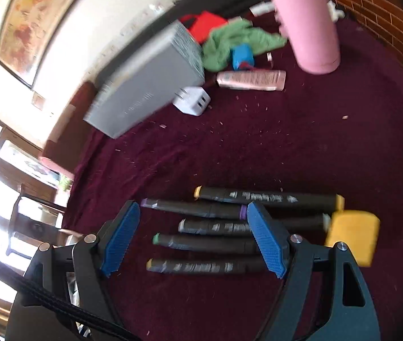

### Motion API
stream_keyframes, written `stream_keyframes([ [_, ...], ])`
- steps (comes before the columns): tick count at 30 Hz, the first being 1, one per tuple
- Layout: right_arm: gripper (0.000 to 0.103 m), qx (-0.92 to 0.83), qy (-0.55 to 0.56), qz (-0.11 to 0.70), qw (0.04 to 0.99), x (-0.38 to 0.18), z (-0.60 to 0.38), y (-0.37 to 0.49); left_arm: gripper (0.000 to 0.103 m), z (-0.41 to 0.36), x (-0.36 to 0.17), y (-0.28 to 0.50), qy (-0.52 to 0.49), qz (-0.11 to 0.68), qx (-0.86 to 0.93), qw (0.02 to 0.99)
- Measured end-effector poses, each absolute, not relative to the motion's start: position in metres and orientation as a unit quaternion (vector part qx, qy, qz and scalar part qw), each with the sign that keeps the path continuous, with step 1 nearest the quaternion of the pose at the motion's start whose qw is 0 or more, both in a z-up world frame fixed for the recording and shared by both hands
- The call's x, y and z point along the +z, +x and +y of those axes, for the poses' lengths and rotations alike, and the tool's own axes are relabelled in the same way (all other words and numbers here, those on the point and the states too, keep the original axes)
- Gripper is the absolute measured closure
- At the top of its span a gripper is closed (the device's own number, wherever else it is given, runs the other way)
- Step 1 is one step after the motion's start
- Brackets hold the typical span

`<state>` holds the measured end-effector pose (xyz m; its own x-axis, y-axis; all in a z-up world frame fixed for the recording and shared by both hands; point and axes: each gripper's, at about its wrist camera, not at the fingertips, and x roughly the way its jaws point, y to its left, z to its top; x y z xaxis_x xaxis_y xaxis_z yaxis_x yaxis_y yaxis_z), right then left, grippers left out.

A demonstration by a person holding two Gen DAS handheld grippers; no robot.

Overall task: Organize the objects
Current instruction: 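Move both tools back over the black markers on the table, then grasp a yellow-capped black marker with the left tool while the right tool grasps a green-capped marker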

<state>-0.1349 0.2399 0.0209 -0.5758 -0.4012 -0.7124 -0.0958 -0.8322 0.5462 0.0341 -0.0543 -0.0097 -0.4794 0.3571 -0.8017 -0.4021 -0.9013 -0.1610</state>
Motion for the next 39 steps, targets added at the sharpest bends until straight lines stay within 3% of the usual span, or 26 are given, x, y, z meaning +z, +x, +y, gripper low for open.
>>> stream_keyframes([
  [5,0.022,-0.837,0.488,-0.234,0.078,0.017,0.228,-0.141,0.024,-0.056,-0.01,0.033,-0.461,0.012,0.856,0.233],
  [8,0.021,-0.777,0.552,-0.271,0.132,0.0,0.218,-0.124,0.023,-0.056,-0.01,0.033,-0.461,0.003,0.855,0.237],
  [15,0.019,-0.71,0.576,-0.325,0.241,0.0,0.2,-0.046,0.022,-0.06,-0.009,0.029,-0.46,-0.012,0.854,0.243],
  [17,0.02,-0.749,0.549,-0.308,0.207,0.015,0.205,-0.029,0.015,-0.055,-0.01,0.03,-0.462,-0.002,0.852,0.246],
  [21,0.02,-0.831,0.49,-0.237,0.113,0.038,0.215,-0.008,0.016,-0.045,-0.009,0.031,-0.466,0.026,0.849,0.247],
  [24,0.02,-0.847,0.461,-0.246,0.097,0.037,0.223,-0.003,0.023,-0.045,0.003,0.029,-0.458,0.004,0.849,0.262],
  [27,0.02,-0.848,0.442,-0.274,0.109,0.026,0.231,0.004,0.026,-0.035,0.016,0.022,-0.437,0.038,0.867,0.237],
  [32,0.02,-0.853,0.428,-0.276,0.114,0.016,0.228,0.008,0.072,-0.01,0.0,-0.006,-0.477,0.058,0.844,0.238],
  [39,0.02,-0.838,0.427,-0.318,0.119,0.006,0.234,-0.005,0.073,0.02,-0.01,-0.014,-0.468,0.131,0.847,0.214],
])
